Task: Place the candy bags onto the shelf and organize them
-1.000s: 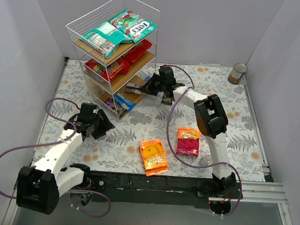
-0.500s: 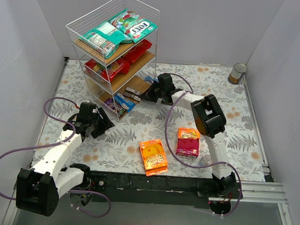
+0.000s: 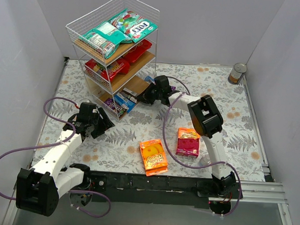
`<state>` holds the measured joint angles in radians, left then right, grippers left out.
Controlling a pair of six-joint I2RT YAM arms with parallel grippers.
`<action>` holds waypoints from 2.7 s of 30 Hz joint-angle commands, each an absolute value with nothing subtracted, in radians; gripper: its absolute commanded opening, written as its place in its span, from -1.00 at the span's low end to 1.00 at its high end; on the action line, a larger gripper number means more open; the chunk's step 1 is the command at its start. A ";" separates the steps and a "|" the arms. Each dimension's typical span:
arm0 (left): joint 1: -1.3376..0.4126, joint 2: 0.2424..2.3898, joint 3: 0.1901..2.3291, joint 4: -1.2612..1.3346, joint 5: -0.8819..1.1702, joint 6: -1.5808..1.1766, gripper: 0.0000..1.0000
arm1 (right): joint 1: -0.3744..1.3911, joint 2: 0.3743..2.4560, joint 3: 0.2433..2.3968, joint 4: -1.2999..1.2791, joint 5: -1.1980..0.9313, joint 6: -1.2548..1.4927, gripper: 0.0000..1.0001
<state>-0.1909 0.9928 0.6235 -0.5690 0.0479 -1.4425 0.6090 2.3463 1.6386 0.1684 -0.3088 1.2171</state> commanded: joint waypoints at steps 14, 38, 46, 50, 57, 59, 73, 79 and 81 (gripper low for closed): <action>-0.189 0.966 0.653 -0.578 0.028 -1.431 0.32 | 0.627 2.269 1.595 0.146 -0.212 1.276 0.18; -0.189 0.957 0.649 -0.548 0.017 -1.436 0.96 | 0.436 1.758 1.092 -0.020 0.012 1.285 0.58; -0.189 0.956 0.649 -0.554 0.015 -1.430 0.96 | 0.442 1.845 0.982 0.297 0.023 1.529 0.48; -0.189 0.957 0.652 -0.560 0.012 -1.428 0.96 | 0.448 1.913 1.048 0.278 0.052 1.555 0.46; -0.189 0.966 0.658 -0.560 0.012 -1.425 0.96 | 0.468 1.985 1.147 0.167 0.127 1.583 0.42; -0.187 0.974 0.661 -0.560 -0.017 -1.424 0.96 | 0.474 2.005 1.189 0.135 0.143 1.580 0.41; -0.189 0.991 0.675 -0.569 -0.034 -1.411 0.96 | 0.451 2.006 1.163 0.002 0.212 1.626 0.10; -0.187 0.988 0.673 -0.571 -0.031 -1.413 0.96 | 0.420 1.997 1.135 0.008 0.219 1.600 -0.46; -0.187 0.991 0.673 -0.569 -0.032 -1.414 0.96 | 0.413 1.997 1.129 0.020 0.216 1.591 -0.56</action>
<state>-0.1909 0.9951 0.6399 -0.5682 -0.0124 -1.4242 0.4362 2.0045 1.1614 0.0784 0.1577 1.6180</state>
